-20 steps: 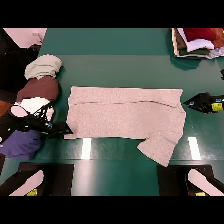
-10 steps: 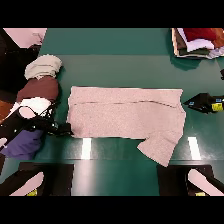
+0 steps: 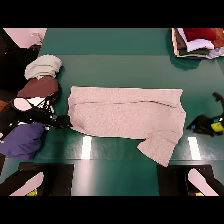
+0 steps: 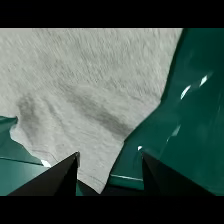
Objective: Fold the shirts.
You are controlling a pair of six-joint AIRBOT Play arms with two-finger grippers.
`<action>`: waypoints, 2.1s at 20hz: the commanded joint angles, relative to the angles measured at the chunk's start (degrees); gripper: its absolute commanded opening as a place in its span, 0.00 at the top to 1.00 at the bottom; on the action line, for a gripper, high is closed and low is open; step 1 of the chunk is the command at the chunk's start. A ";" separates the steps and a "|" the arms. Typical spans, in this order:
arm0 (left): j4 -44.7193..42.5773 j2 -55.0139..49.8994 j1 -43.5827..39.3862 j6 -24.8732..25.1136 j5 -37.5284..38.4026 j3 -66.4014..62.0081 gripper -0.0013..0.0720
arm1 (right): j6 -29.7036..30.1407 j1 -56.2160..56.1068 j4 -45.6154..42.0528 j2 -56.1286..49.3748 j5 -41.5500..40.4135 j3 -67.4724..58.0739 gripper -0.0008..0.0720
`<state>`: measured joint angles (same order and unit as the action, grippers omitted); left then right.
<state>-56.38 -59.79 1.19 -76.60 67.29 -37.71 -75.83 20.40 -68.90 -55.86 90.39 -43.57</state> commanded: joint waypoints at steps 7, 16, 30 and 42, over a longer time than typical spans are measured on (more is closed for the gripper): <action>-0.20 0.04 -0.02 0.50 -0.35 -0.72 0.95 | -0.50 -1.86 4.85 -4.83 -7.37 13.31 0.40; -5.31 3.93 -0.02 -0.42 3.63 -0.61 0.96 | -0.87 -6.88 0.48 5.62 -5.81 13.20 0.97; -7.63 13.00 -0.02 -5.92 3.91 -3.48 0.95 | -1.18 -7.23 -1.31 12.55 -2.62 -2.91 0.97; -7.45 -21.53 -0.02 -5.42 -11.52 -25.09 0.95 | -1.75 -18.03 -1.11 -26.69 -12.81 -30.32 0.97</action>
<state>-63.86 -75.16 1.15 -82.19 58.30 -58.24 -77.28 3.16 -70.37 -75.55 78.72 -67.68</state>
